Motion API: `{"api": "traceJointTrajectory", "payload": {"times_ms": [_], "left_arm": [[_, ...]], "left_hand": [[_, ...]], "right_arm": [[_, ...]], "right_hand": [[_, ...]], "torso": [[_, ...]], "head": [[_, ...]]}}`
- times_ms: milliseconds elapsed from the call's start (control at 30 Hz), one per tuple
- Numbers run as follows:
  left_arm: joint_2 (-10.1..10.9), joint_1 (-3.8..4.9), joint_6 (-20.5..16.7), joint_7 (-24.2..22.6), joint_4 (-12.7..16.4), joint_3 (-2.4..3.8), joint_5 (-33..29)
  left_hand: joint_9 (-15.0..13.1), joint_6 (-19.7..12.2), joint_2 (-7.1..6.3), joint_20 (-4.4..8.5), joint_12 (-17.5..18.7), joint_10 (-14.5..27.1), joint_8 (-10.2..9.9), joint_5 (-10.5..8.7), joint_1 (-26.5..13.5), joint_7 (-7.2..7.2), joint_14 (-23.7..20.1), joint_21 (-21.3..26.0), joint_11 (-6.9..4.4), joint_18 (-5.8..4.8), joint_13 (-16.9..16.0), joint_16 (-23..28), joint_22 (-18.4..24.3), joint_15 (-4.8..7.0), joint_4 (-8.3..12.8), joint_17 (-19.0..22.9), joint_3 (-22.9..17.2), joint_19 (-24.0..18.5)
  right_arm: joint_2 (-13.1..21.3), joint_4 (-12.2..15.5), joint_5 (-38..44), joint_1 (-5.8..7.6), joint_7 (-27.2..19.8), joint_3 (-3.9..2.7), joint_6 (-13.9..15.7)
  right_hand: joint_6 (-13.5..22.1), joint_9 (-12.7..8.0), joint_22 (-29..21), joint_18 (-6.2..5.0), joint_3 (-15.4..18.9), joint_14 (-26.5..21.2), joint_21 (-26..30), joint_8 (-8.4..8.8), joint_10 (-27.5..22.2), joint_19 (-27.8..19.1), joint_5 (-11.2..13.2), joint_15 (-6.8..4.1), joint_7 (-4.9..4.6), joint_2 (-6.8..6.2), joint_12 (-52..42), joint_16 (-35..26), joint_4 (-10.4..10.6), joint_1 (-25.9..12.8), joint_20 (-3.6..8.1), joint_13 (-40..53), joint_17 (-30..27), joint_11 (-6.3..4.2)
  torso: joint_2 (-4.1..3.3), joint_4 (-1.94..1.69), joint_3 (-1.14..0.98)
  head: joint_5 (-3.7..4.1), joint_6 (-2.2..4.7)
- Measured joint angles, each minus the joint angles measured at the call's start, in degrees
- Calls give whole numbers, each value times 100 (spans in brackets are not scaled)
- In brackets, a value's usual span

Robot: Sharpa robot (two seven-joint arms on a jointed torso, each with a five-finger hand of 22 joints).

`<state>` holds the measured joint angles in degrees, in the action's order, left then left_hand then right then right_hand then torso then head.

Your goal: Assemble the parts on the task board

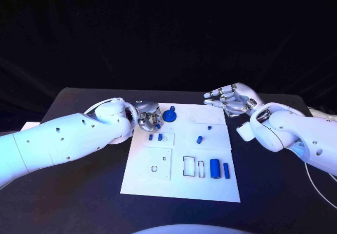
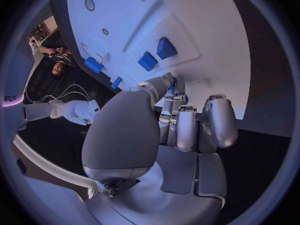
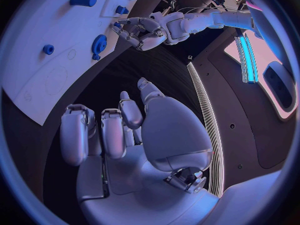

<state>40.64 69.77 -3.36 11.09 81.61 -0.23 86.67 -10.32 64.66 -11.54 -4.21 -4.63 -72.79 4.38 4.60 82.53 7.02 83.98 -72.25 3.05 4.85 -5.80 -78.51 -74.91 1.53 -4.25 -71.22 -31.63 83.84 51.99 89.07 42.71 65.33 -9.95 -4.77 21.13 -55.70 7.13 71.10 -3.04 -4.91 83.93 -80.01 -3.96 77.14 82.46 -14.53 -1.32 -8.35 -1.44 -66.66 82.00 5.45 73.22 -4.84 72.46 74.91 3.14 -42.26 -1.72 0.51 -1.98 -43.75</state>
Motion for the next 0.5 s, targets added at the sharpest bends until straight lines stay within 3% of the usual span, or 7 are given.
{"api": "traceJointTrajectory", "payload": {"times_ms": [333, 500], "left_arm": [[-27, -5, 22, 7, -31, -4, 2], [-44, -12, 54, 26, -62, -8, 2]], "left_hand": [[12, 0, -30, 0, 35, 0, 0, 0, -32, 0, 0, 0, 0, 0, 5, 0, 0, 0, 0, 9, 0, 0], [53, -85, -45, -16, 86, 96, -45, 0, -106, 85, 0, 10, 96, 1, 31, 0, 0, -24, 0, 37, 0, 16]], "right_arm": [[0, 0, 0, 0, 0, 0, -5], [1, 0, 1, 0, 0, 0, -6]], "right_hand": [[0, 0, 0, 0, 0, 0, 0, 0, 0, 0, 0, 0, 0, 0, 0, 0, 0, 0, 0, 0, 0, 0], [0, 0, 0, 0, 0, 0, 0, 0, 0, 0, 0, 0, 0, 0, 0, 0, 0, 0, 0, 0, 0, 0]], "torso": [[0, 2, -2], [2, 2, -3]], "head": [[5, -7], [12, -9]]}}
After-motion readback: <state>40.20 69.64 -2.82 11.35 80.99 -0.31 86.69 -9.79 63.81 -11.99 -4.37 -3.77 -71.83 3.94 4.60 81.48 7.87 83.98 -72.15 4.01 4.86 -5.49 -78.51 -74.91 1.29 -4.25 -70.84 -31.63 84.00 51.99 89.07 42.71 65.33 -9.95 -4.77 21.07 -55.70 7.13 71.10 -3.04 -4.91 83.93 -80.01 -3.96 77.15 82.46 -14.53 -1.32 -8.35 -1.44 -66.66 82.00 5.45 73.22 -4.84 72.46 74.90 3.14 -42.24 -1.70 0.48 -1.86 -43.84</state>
